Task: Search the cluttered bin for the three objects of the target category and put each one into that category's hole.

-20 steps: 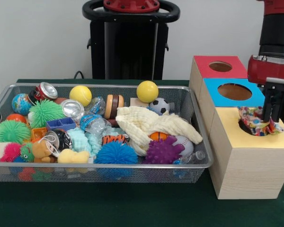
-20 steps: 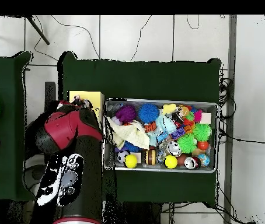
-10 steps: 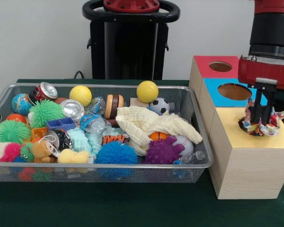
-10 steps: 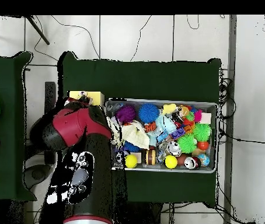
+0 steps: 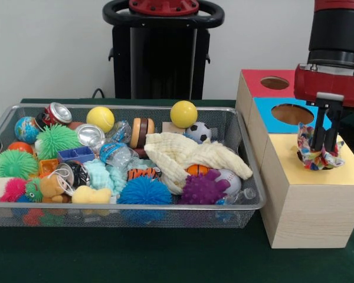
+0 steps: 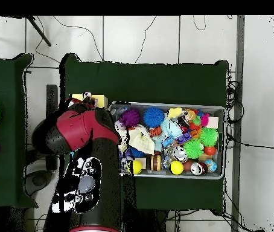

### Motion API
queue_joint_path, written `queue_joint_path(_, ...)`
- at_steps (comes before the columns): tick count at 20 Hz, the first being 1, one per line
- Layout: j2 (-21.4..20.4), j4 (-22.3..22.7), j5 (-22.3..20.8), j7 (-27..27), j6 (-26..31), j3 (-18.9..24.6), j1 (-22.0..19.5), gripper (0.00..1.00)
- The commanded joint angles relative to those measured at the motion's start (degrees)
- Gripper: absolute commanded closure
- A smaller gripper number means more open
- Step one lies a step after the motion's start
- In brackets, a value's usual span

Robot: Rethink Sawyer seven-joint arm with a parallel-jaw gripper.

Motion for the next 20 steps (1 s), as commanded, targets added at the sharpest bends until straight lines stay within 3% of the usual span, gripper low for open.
queue_joint_path(1, 0.21, 7.78, -3.37, -5.20, 2.03, 6.22, -2.22, 1.00)
queue_joint_path(20, 0.68, 9.53, -2.06, -5.86, 7.70, 8.57, -3.44, 1.00)
